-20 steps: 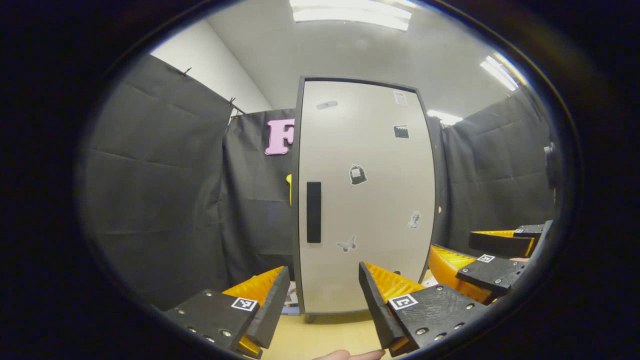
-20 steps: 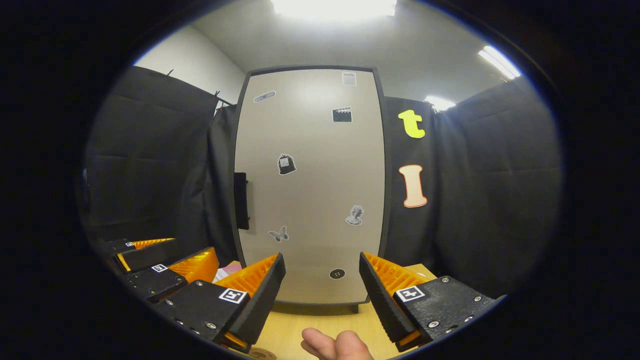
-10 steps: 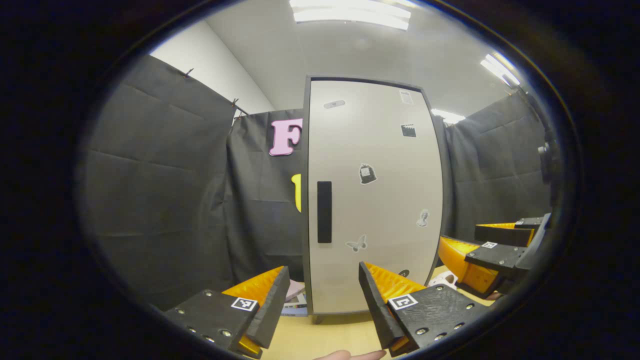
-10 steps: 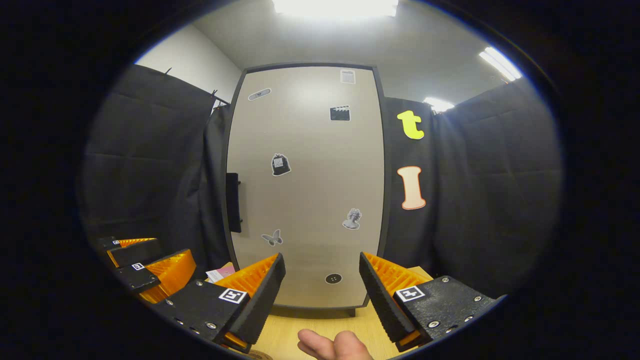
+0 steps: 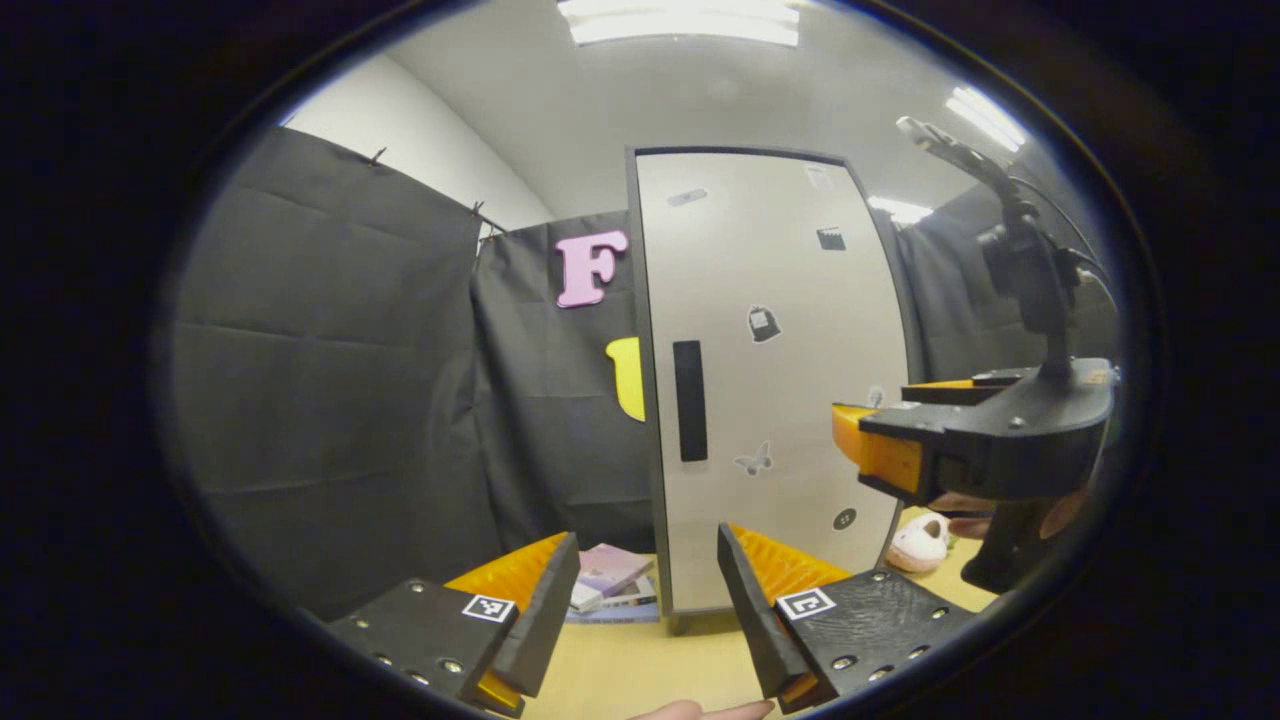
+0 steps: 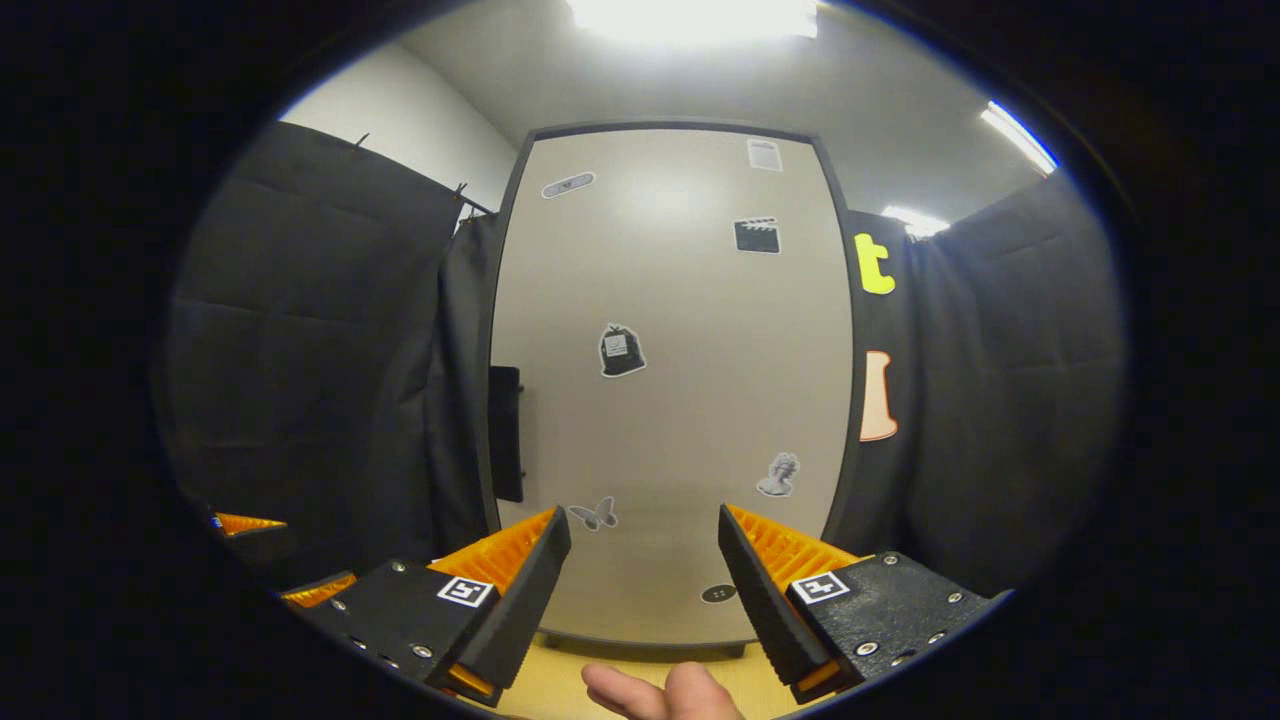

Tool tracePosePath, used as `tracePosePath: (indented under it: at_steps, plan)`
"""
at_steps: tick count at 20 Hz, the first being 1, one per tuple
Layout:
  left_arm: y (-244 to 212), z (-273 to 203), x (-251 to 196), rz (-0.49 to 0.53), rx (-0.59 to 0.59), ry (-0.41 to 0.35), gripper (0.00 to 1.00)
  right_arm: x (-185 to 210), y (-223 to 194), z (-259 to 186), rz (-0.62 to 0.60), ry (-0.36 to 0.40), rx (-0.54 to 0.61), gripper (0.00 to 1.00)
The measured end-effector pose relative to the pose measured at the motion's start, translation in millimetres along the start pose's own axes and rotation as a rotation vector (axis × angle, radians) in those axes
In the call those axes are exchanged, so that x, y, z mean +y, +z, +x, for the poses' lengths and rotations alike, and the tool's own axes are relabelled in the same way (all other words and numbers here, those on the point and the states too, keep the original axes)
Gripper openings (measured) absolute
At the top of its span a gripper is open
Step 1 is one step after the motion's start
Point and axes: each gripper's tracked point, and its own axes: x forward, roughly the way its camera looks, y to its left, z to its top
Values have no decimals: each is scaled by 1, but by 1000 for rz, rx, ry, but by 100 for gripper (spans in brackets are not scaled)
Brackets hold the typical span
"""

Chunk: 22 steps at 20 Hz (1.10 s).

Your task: Open the cabinet door with the right hand, grasp the bottle in the cabinet with the left hand and place it on the coaster, then close the cabinet door with the right hand.

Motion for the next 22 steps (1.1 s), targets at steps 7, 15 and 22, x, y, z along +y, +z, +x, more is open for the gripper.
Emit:
tracePosePath:
  at_steps: [7, 15, 22]
  plan:
    - [-30, -8, 38, 23, 61, 31, 84, 58, 11, 57, 17, 65, -14, 92]
    - [-44, -1, 86, 1, 83, 75, 84, 111, -3, 117, 21, 100, 38, 94]
    - [-61, 3, 107, 3, 115, 84, 79, 127, -10, 136, 27, 142, 52, 89]
